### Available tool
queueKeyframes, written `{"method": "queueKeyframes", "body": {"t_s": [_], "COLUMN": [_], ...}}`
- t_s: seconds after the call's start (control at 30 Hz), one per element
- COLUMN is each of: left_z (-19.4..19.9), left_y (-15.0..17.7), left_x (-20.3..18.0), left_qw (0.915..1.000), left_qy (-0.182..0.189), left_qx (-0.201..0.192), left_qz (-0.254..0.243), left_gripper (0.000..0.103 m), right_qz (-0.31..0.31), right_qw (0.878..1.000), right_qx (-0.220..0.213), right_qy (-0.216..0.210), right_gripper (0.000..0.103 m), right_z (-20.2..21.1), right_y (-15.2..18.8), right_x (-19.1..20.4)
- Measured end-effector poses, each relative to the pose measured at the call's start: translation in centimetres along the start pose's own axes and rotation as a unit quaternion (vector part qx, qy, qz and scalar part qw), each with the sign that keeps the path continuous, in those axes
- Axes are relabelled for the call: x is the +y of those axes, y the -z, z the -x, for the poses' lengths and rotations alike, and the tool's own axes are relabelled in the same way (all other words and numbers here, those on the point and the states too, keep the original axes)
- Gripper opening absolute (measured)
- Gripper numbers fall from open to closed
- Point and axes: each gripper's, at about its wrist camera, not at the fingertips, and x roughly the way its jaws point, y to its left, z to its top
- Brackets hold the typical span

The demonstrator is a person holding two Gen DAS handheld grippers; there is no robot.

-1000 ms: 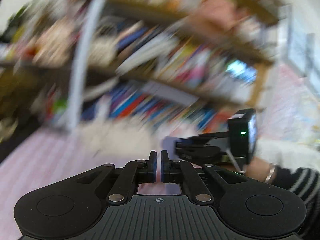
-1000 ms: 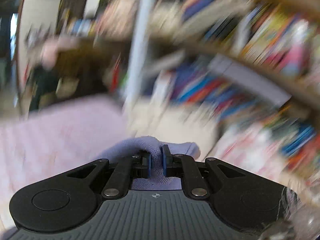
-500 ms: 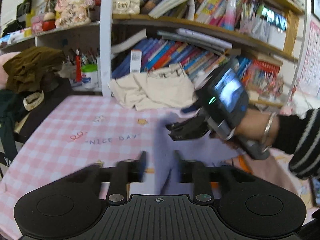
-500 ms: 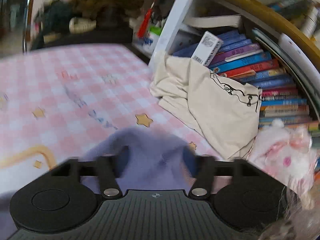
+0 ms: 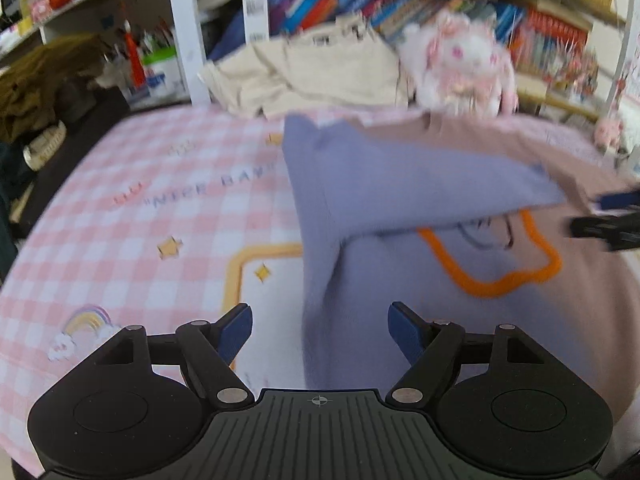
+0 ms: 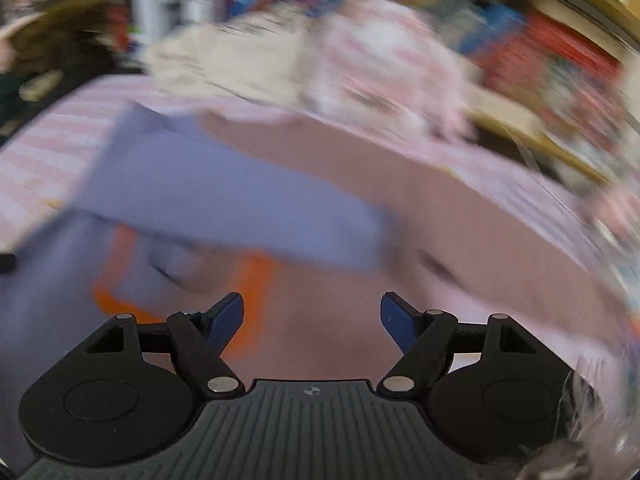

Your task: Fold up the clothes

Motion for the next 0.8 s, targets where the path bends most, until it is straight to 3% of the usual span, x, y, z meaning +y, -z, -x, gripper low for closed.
{"method": "queueKeyframes", "body": {"t_s": [0.1,0.2,0.27,0.37,0.43,0.5,0.53,0.73,0.8], "left_z": [-1.2,-1.8,-2.0,-1.8,-1.7,-1.6,-1.6,-1.8,-1.6], "left_y": [0.4,0.9,1.1,1.1,1.0,0.9,0.6,-0.2,-0.4], "left_x": [-0.1,-0.2,0.1,0.7,0.7,0.9,1.1,2.9,2.5], "left_qw": [0.9995,0.9984,0.9971,0.9947,0.9955,0.9962,0.9962,0.9941,0.9943], "left_qy": [0.013,0.013,0.01,0.014,0.008,-0.001,-0.008,-0.07,-0.095], "left_qx": [0.022,0.037,0.041,0.036,0.034,0.035,0.038,0.039,0.031], "left_qz": [0.02,0.041,0.064,0.096,0.088,0.08,0.078,0.073,0.035], "left_gripper": [0.077,0.076,0.076,0.074,0.053,0.016,0.007,0.005,0.014], "right_qz": [-0.053,-0.085,-0.099,-0.102,-0.097,-0.089,-0.082,-0.042,-0.027], "right_qw": [0.998,0.995,0.994,0.994,0.994,0.994,0.995,0.992,0.991], "right_qx": [0.034,0.056,0.048,0.037,0.036,0.04,0.043,0.062,0.066], "right_qy": [0.012,0.001,-0.001,-0.01,-0.027,-0.041,-0.046,-0.097,-0.11], "right_gripper": [0.07,0.056,0.052,0.03,0.015,0.014,0.013,0.013,0.013], "right_z": [0.7,1.2,1.6,2.1,2.1,2.1,2.1,2.5,2.7], "right_y": [3.1,5.7,6.7,7.3,7.0,6.7,6.5,6.5,6.5], "right_x": [-2.9,-4.1,-4.3,-4.1,-3.7,-3.2,-2.9,-1.1,-0.5]}}
